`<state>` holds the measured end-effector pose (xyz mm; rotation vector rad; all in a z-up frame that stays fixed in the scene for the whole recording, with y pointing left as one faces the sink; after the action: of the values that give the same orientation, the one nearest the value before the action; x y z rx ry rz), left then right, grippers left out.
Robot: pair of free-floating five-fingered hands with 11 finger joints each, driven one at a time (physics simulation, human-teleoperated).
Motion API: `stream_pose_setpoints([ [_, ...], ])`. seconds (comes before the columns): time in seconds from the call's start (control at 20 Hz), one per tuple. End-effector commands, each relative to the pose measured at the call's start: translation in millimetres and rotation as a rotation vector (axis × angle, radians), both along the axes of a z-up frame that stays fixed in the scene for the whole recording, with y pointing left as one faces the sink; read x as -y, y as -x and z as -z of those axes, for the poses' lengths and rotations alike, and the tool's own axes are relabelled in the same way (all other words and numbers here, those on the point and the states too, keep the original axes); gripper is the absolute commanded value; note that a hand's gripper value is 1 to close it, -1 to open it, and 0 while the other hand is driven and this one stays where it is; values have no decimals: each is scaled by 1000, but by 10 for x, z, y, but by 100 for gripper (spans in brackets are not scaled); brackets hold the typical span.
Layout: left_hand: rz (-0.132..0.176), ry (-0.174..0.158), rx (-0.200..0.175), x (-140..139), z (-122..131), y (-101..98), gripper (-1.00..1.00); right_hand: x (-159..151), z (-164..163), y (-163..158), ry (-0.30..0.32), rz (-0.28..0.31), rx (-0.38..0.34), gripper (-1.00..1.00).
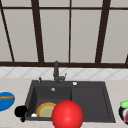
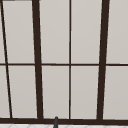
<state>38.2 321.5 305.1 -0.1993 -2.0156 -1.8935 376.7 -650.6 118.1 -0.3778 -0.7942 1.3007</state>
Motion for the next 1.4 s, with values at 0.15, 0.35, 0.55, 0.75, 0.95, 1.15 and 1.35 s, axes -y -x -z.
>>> stream_pose_setpoints([
  [0.15, 0, 0, 0, 0, 0, 0, 0, 24, 16, -41, -13, 5, -14, 100],
  [0.35, 0, 0, 0, 0, 0, 0, 0, 68, -223, -297, -35, 7, -138, 100],
  [0.55, 0, 0, 0, 0, 0, 0, 0, 68, -268, -363, -12, 0, -155, 100],
  [0.75, 0, 0, 0, 0, 0, 0, 0, 46, -120, -349, 19, 6, -96, 100],
  [0.95, 0, 0, 0, 0, 0, 0, 0, -64, 193, -329, 77, 17, -107, 100],
  [1.15, 0, 0, 0, 0, 0, 0, 0, 39, 296, -398, 68, 10, -100, 100],
  [1.35, 0, 0, 0, 0, 0, 0, 0, 144, -4, -509, -25, -5, -133, -100],
])
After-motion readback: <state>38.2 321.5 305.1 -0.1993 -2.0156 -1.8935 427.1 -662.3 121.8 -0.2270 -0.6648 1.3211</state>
